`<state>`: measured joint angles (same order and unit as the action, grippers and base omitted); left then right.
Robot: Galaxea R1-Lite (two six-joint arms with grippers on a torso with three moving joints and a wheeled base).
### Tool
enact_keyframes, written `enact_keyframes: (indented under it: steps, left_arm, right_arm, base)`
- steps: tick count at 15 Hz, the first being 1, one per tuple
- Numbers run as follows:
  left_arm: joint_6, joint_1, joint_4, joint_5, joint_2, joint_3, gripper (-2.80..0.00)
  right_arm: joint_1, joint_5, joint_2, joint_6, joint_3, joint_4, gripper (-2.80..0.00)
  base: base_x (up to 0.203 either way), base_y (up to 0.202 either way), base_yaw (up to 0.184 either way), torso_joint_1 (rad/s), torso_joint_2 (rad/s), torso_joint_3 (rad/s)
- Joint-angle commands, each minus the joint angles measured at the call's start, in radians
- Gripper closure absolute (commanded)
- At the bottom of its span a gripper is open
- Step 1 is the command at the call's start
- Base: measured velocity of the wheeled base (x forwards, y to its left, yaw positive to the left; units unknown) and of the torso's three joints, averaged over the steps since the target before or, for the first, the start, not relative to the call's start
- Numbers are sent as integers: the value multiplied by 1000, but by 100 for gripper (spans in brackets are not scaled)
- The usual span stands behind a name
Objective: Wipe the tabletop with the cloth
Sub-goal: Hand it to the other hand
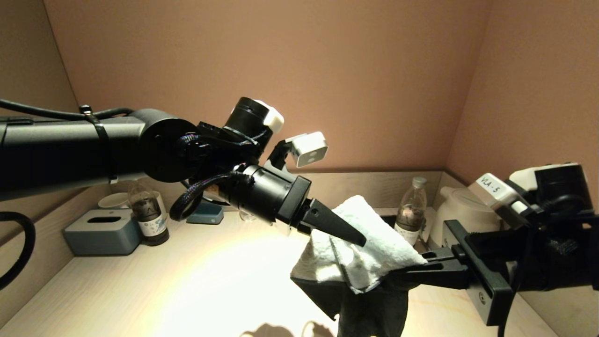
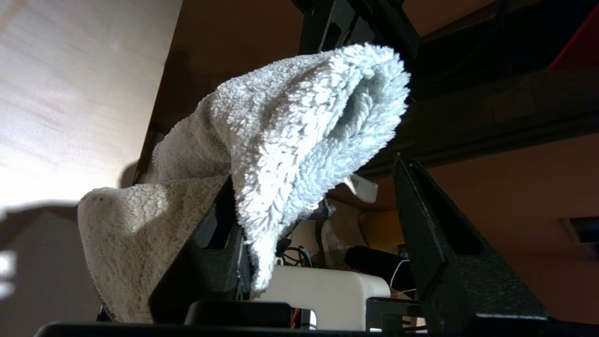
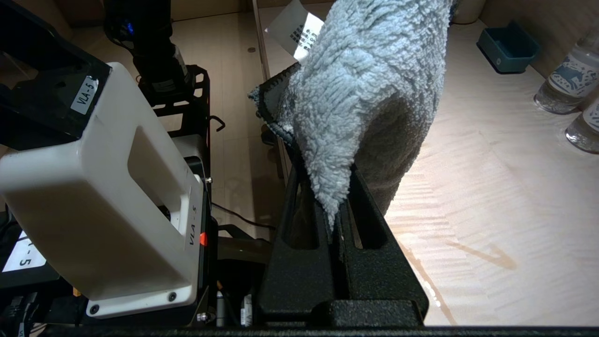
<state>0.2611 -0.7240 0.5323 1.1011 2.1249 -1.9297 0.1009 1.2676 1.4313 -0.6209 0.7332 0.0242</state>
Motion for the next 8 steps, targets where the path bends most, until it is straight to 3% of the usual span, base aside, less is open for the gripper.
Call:
enact_keyframes:
  steps: [1,5,8]
  left_arm:
    - [6,11,3,6,-14,0,-280]
    - [6,90,8,0,-40,10,-280]
    - [7,226,30,-7,-42,19,-280]
  right_arm:
    - [-1,7,-3,-3,2,0,0]
    - [-6,3,-18,0,3,-2,0]
    - [-26,-29,-28,55,38,-10,0]
  base:
    - [0,0,0,0,0,0]
    - [0,0,0,0,0,0]
    - [0,0,0,0,0,0]
